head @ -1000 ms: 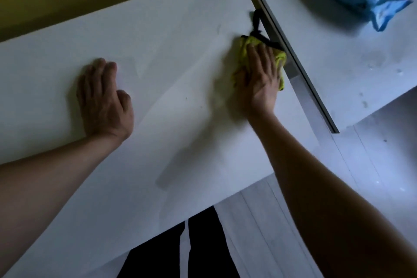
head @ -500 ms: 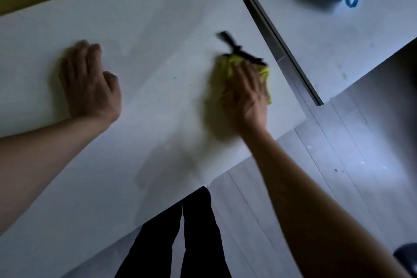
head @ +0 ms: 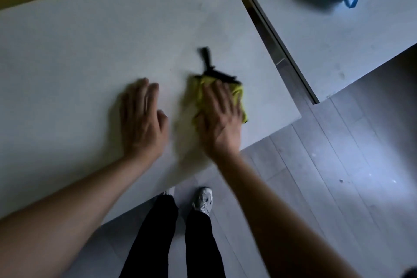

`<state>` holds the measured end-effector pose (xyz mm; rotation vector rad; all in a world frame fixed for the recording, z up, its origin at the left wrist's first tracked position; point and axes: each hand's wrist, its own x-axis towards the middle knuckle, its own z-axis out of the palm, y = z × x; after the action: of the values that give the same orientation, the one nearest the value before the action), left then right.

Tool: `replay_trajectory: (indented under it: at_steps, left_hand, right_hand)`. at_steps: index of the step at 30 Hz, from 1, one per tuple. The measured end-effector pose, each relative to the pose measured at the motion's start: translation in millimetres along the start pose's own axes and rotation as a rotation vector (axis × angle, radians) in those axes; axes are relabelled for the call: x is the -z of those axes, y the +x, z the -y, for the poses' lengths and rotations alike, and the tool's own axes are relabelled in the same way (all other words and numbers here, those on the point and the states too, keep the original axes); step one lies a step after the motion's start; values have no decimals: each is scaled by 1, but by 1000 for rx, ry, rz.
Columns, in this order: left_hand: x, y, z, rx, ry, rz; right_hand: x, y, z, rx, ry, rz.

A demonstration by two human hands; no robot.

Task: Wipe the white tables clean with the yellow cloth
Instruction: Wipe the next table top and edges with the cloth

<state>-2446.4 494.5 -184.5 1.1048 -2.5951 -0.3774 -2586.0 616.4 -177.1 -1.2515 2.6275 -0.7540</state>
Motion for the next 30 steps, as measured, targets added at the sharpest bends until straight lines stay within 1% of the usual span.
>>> replay_trajectory:
  at_steps: [3, 6, 7, 8, 11, 13, 15, 19, 23, 30]
  left_hand:
    - [-8, -22, -21, 50, 14, 6]
    - [-10, -23, -19, 41, 53, 4]
    - [-11, -23, -19, 48, 64, 2]
    - [-12, -23, -19, 57, 75, 4]
    - [-14, -24, -22, 62, 91, 5]
    - [-14, -24, -21, 58, 98, -5]
    - [-15, -24, -21, 60, 110, -8]
    - [-15, -25, -20, 70, 131, 5]
    - [-12, -24, -18, 70, 143, 14]
    - [-10, -30, -12, 70, 174, 3]
  right_hand:
    - [-13, -31, 19, 97, -12, 67]
    - [2, -26, -3, 182, -32, 119]
    - [12, -22, -16, 154, -25, 106]
    - [22, -16, -33, 78, -17, 73]
    - [59, -2, -89, -239, -59, -59]
    - [76, 6, -116, -409, -36, -63]
    - [85, 16, -130, -523, 39, -13]
    - [84, 42, -128, -536, -61, 65]
    - [77, 67, -110, -534, -108, 68]
    - [74, 67, -102, -482, -117, 71]
